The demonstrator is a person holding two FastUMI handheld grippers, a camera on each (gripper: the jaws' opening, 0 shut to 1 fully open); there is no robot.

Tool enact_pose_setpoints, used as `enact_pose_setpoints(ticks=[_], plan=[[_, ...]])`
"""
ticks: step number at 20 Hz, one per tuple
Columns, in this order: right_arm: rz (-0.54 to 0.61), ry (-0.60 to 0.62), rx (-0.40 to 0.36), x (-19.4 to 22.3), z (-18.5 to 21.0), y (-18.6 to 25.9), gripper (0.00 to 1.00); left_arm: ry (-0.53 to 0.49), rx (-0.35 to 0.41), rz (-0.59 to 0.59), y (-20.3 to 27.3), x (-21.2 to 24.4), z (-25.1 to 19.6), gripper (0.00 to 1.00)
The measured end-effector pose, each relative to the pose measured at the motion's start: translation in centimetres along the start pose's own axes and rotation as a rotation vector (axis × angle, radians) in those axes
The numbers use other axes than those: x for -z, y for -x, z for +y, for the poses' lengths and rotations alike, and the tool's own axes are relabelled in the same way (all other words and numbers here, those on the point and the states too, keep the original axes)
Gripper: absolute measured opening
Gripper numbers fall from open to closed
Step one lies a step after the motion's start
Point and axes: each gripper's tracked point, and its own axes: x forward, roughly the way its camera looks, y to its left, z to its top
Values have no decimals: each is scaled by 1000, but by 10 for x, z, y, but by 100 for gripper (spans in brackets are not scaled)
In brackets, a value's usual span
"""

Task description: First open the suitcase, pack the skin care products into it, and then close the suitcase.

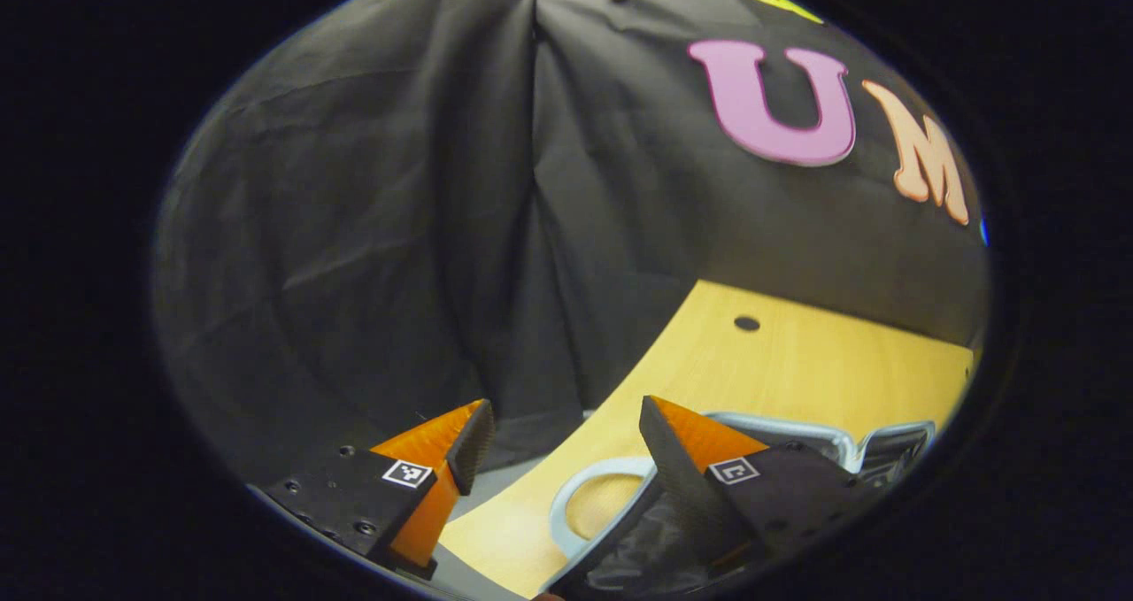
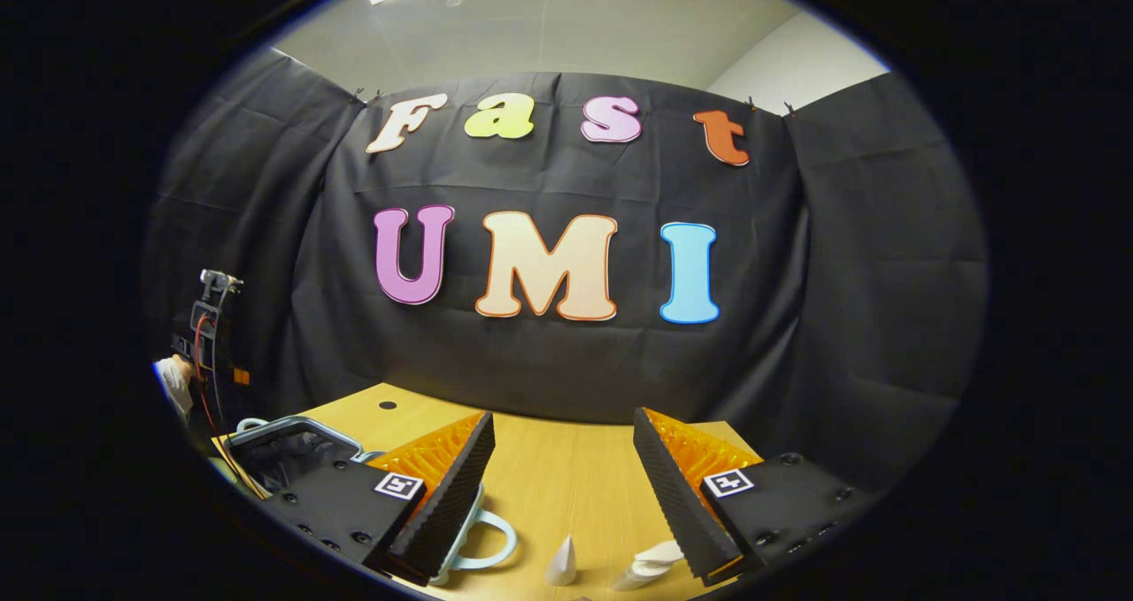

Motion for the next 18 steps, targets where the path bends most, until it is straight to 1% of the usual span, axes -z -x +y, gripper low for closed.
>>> enact_pose_setpoints(ticks=[1, 3, 4, 5, 6, 7, 8, 9, 10, 12, 13, 14, 15, 16, 18], plan=[[-7, -2, 1, -2, -7, 0, 100, 3, 2, -66, 15, -18, -8, 97], [-18, -13, -7, -7, -20, -1, 98, 9, 40, -173, 51, -51, -27, 96], [-28, -19, -17, -9, -25, -2, 100, 5, 67, -199, 67, -62, -37, 99], [-35, -20, -26, -10, -31, -4, 99, 5, 86, -224, 87, -73, -45, 96], [-39, -21, -35, -12, -36, -4, 100, 8, 105, -232, 105, -82, -49, 100], [-44, -26, -44, -13, -41, -4, 98, 17, 135, -254, 122, -90, -52, 100], [-51, -32, -52, -15, -46, -5, 98, 26, 161, -270, 137, -97, -55, 96], [-59, -37, -57, -17, -50, -6, 98, 26, 192, -290, 153, -105, -57, 100], [-66, -40, -63, -18, -54, -6, 100, 19, 221, -298, 175, -115, -61, 100], [-80, -46, -77, -22, -60, -6, 100, -3, 269, -323, 207, -126, -59, 100], [-86, -47, -82, -23, -62, -5, 98, -8, 291, -332, 221, -128, -59, 100], [-91, -50, -86, -24, -65, -5, 98, -13, 321, -338, 227, -125, -55, 96], [-96, -54, -89, -25, -67, -5, 98, -14, 345, -338, 232, -122, -50, 96], [-102, -58, -92, -26, -70, -4, 98, -15, 367, -335, 229, -118, -43, 100], [-109, -67, -97, -26, -74, -4, 98, -15, 411, -322, 223, -127, -41, 100]])
